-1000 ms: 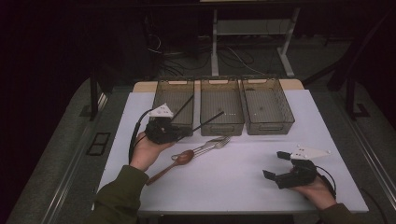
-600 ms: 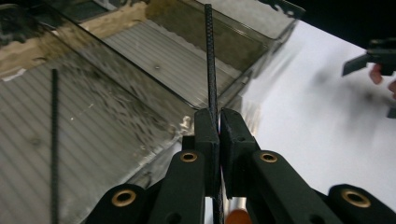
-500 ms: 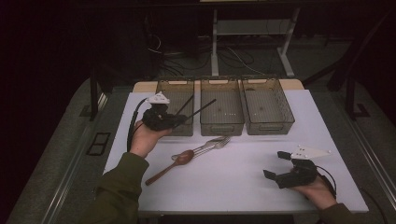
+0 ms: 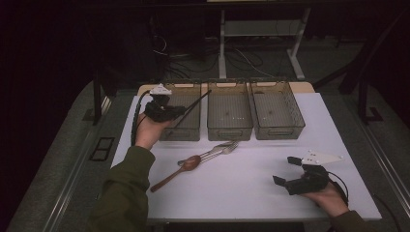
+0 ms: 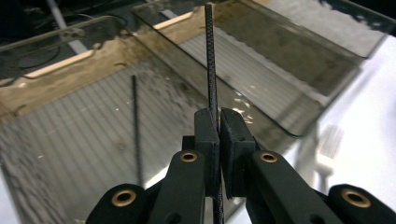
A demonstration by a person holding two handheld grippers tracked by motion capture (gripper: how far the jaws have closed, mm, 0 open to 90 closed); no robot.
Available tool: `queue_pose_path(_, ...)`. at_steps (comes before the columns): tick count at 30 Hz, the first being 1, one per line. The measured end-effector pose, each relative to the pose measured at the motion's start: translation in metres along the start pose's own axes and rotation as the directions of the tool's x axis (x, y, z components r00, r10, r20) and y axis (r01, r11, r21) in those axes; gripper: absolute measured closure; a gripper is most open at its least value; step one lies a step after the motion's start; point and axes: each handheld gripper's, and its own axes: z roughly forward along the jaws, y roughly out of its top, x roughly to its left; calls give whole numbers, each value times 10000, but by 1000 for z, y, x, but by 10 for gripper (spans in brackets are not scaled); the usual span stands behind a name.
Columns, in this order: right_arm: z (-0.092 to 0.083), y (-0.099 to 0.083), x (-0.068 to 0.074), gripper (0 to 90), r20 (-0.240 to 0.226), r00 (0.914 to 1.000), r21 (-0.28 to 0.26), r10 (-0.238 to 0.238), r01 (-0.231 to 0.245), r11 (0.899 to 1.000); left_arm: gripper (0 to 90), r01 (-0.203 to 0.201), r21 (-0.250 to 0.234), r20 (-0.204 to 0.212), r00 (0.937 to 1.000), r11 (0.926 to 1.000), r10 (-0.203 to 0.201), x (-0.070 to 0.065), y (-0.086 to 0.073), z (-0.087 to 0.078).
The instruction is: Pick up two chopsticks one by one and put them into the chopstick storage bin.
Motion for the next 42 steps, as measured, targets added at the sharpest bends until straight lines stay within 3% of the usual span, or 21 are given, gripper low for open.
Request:
queue_pose_path(10,-1,0,0,33,7,10000,-8,9,-9,10000,854,319,39,-767,9966,9995,-315,23,4,14)
queue_pose_path(18,-1,0,-1,33,11,10000,-19,2,-2,10000,853,778,259,-1493,9861,9966,-731,39,0,29)
queue_pose_path(30,-2,0,-1,32,8,10000,-23,3,-2,10000,852,995,935,-1718,9817,9906,-824,43,0,44)
queue_pose_path(36,-2,0,-1,33,4,10000,-43,33,-33,10000,839,899,1194,-1846,9805,9888,-669,42,0,48)
queue_pose_path(42,-2,0,-1,33,-1,10000,-49,23,-23,10000,791,914,1027,-1856,9800,9905,-711,43,0,46)
